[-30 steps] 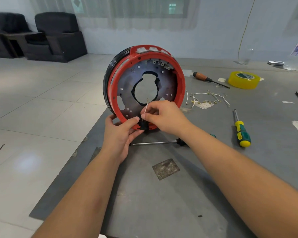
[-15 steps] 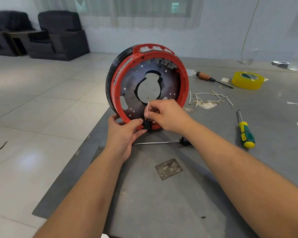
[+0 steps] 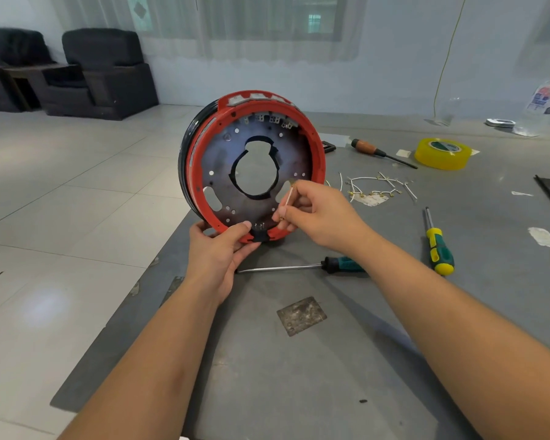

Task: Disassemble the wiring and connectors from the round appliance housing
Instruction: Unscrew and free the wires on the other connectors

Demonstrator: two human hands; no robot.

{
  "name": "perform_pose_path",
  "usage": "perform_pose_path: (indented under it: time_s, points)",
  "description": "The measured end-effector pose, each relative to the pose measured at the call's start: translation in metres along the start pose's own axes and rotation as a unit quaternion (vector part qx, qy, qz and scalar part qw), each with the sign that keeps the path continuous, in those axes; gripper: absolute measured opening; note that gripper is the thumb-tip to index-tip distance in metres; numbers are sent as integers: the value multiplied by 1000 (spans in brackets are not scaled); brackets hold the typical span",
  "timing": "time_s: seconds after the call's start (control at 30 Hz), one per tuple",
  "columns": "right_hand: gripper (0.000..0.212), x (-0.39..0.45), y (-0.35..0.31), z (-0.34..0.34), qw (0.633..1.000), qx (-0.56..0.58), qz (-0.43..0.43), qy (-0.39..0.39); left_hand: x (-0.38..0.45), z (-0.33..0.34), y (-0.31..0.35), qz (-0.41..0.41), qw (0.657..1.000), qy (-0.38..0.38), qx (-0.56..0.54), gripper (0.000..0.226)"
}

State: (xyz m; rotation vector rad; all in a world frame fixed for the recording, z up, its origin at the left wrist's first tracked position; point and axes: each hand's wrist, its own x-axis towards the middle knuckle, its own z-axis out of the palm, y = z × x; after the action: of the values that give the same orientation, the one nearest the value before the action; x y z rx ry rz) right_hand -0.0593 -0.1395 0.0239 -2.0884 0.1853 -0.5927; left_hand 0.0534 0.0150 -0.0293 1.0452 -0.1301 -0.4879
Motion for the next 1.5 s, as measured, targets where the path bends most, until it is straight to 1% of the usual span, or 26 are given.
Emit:
perform_pose_path:
  time_s: [0.1,0.17,0.23,0.3,0.4,0.47,0.53,0.63,0.7,0.8,0.93,1.03,1.17,1.37,1.5]
  points:
    - [14,-10,2,-23,1000,-4,21,20,0,0,1,-5,1000,7,-11,63]
    - [8,-13,8,-43,997,-1,58,59,0,0,2,-6,1000,9,-16,61]
    - [4,-13,19,-62,989,-30,102,104,0,1,2,-3,1000,10,-20,57]
    - [7,-10,35,-78,975,-77,150,142,0,2,2,1,1000,11,-20,58]
    - [11,5,56,-87,952,-141,229,146,0,2,1,7,1000,11,-22,60]
    - [8,19,67,-87,941,-148,274,136,0,2,0,11,1000,7,-24,62]
    - [8,36,73,-82,933,-148,298,136,0,2,0,17,999,7,-26,61]
    - [8,62,80,-76,921,-190,304,149,0,2,-1,27,999,2,-23,54]
    - [5,77,85,-73,916,-198,311,157,1,2,-3,33,999,2,-18,49]
    - [16,97,92,-68,908,-225,314,162,2,2,-5,39,999,6,-10,46]
    - [20,115,96,-58,895,-268,313,168,3,2,-7,42,999,15,-3,40]
    - [25,121,98,-52,887,-277,330,165,4,2,-8,45,999,19,-4,40]
    - [26,121,101,-51,882,-272,344,170,4,2,-8,41,999,22,-6,47]
    - [27,113,94,-58,889,-276,329,160,3,3,-6,27,999,16,-14,45]
    - [18,88,72,-69,918,-254,283,109,0,4,-2,17,1000,10,-22,49]
